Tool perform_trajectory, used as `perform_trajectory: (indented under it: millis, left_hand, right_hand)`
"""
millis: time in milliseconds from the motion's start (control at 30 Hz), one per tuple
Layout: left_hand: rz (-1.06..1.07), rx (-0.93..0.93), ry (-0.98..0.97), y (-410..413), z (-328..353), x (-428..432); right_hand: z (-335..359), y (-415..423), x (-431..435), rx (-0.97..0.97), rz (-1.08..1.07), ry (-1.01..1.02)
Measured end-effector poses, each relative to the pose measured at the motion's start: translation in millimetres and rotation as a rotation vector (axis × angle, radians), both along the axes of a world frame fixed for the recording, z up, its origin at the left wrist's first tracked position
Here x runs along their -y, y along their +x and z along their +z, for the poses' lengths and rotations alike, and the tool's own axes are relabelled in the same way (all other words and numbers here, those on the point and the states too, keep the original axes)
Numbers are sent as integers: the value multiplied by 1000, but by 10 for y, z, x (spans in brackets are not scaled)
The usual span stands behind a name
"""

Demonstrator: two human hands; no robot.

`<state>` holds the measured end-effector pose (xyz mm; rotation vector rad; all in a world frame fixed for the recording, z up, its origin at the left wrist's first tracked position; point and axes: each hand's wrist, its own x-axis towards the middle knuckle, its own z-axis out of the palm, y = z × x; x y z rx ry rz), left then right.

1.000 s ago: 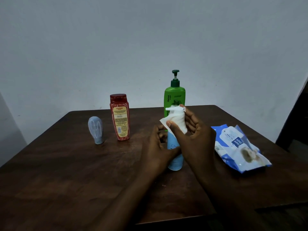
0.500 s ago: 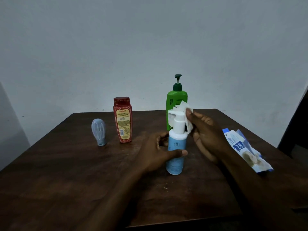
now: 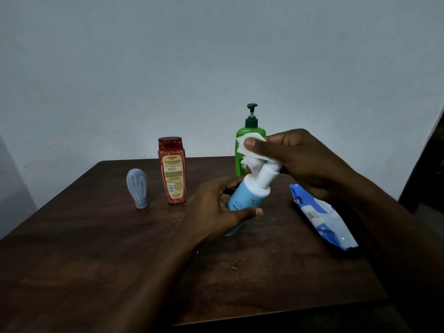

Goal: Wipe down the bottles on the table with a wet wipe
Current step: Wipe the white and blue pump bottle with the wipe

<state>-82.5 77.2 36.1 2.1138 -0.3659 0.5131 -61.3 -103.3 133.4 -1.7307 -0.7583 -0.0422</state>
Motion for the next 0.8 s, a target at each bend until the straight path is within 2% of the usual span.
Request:
perform_trajectory:
  millis: [233, 333, 467, 600, 700, 800]
  left_hand:
    - [-147, -71, -65, -71, 29, -62]
    - [-203, -116, -63, -77, 28, -82]
    - [-221, -148, -110, -78, 27, -92]
    - [-154, -128, -136, -60, -59, -98]
    - [-105, -72, -161, -87, -82, -80]
    - [-80, -27, -162, -95, -73, -71]
  right_hand:
    - [-197, 13, 89, -386, 335, 381]
    - [-233, 21, 123, -447, 429, 419]
    - [-268, 38, 71, -405, 306, 483]
    - [-284, 48, 18, -341, 22, 404]
    - [-304, 20, -21, -387, -80, 450]
    - [-329, 5, -78, -509, -51, 556]
